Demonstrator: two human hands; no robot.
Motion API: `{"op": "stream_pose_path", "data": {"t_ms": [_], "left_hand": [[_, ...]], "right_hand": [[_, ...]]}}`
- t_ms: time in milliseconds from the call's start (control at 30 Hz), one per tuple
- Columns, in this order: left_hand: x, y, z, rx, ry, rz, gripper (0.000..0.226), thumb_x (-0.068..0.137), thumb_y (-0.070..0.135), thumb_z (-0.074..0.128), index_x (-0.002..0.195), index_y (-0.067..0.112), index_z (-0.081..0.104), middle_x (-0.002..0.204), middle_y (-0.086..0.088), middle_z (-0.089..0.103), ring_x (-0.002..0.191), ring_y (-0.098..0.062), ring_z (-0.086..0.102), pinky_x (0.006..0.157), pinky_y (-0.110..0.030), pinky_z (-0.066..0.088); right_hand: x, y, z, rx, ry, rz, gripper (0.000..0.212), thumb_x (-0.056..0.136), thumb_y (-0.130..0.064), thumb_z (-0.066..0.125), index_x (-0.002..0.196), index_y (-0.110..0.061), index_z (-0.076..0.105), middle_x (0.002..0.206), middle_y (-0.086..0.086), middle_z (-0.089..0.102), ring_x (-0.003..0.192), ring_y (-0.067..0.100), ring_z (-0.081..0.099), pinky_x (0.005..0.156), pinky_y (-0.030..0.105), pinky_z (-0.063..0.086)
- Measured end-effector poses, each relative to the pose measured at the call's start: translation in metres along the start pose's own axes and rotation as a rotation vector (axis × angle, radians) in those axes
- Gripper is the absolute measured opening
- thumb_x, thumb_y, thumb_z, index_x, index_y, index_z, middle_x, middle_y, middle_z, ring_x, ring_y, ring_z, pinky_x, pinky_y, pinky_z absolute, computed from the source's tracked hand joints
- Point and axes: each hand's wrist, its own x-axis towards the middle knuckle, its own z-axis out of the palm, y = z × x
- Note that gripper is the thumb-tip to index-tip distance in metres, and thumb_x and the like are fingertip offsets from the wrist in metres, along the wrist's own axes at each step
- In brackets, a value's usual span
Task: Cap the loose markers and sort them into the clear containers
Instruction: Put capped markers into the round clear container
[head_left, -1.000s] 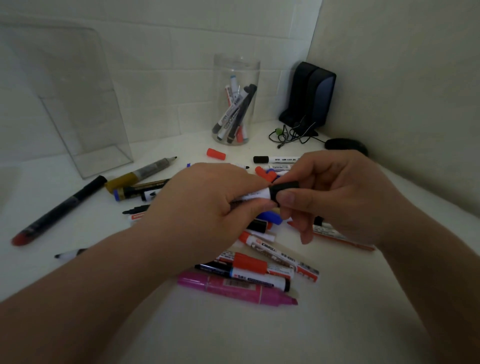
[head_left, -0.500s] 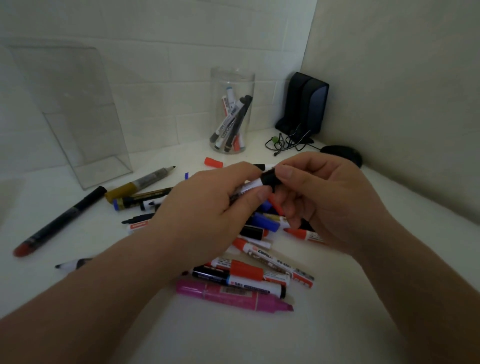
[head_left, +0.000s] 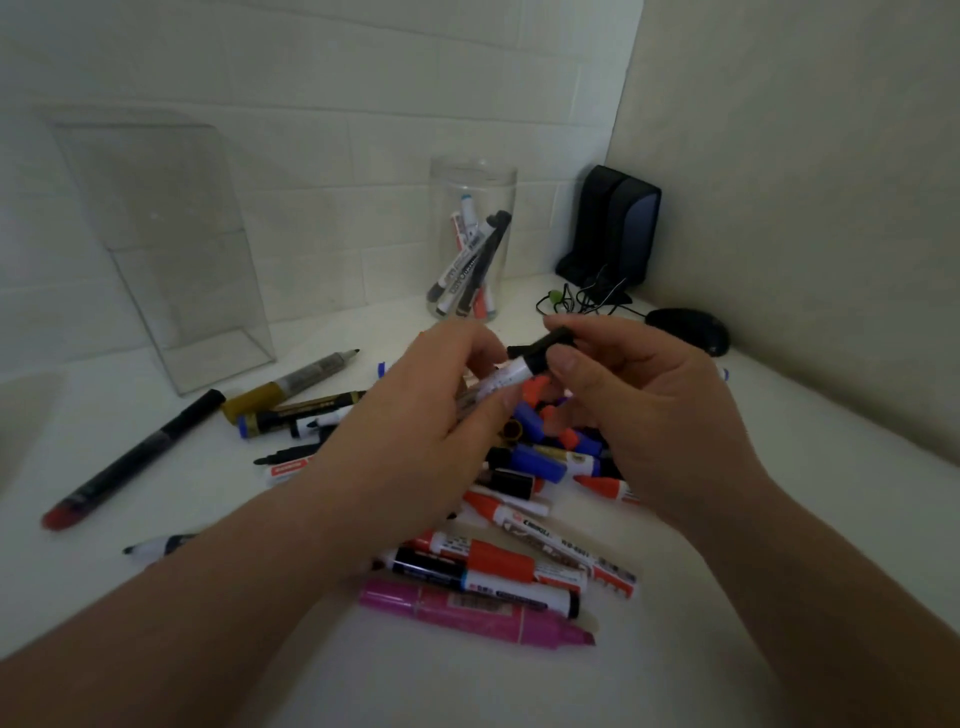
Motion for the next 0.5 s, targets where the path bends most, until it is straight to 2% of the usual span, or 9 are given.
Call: {"op": "stream_pose_path", "data": {"t_ms": [67,133,233,333,433,500], "left_hand": [[0.002,-0.003,0.001,0.025,0.056,0.013,0.007,0.098,0.041,0.055,0.100,0.038,0.049,0.085,0.011,0.056,0.077,-0.004,0.057,0.062,-0.020,0.049],[0.005,-0.007,-0.001,0.043,0.132,0.029,0.007,0.096,0.041,0.057,0.099,0.037,0.053,0.090,0.014,0.057,0.079,-0.003,0.057,0.065,-0.022,0.049],[0.010,-0.013,-0.008,0.139,0.270,0.114,0.019,0.094,0.049,0.054,0.108,0.036,0.056,0.102,0.020,0.050,0.093,0.000,0.048,0.080,-0.016,0.040],[0.013,-0.016,-0.019,0.089,0.374,0.087,0.031,0.096,0.055,0.050,0.121,0.037,0.053,0.112,0.018,0.048,0.103,-0.005,0.047,0.085,-0.024,0.041],[0.018,-0.022,-0.028,0.127,0.404,0.085,0.009,0.100,0.039,0.050,0.105,0.033,0.056,0.100,0.014,0.053,0.093,-0.008,0.048,0.079,-0.030,0.043],[0.022,-0.025,-0.033,0.161,0.392,0.088,0.011,0.102,0.032,0.050,0.092,0.032,0.056,0.089,0.012,0.053,0.085,-0.010,0.047,0.076,-0.032,0.043]], "right_hand": [[0.001,0.000,0.012,-0.035,0.063,-0.065,0.025,0.090,-0.013,0.066,0.103,-0.034,0.068,0.088,-0.003,0.076,0.071,0.013,0.073,0.064,0.020,0.057],[0.003,-0.002,0.024,-0.044,0.111,-0.109,0.029,0.092,-0.010,0.066,0.102,-0.036,0.066,0.085,-0.001,0.075,0.067,0.011,0.071,0.061,0.020,0.056],[0.010,-0.009,0.031,-0.106,0.164,-0.142,0.029,0.091,-0.011,0.069,0.114,-0.028,0.064,0.083,-0.002,0.074,0.069,0.011,0.070,0.063,0.023,0.058],[0.030,-0.025,0.032,-0.161,0.235,-0.190,0.021,0.091,-0.011,0.071,0.109,-0.020,0.065,0.079,-0.004,0.074,0.068,0.010,0.071,0.060,0.020,0.056],[0.068,-0.044,0.034,-0.167,0.327,-0.228,0.016,0.090,-0.010,0.072,0.104,-0.016,0.068,0.080,-0.001,0.075,0.071,0.014,0.073,0.064,0.029,0.061],[0.100,-0.055,0.035,-0.177,0.410,-0.283,0.014,0.089,-0.012,0.072,0.102,-0.015,0.067,0.077,0.002,0.075,0.068,0.016,0.073,0.065,0.034,0.062]]}}
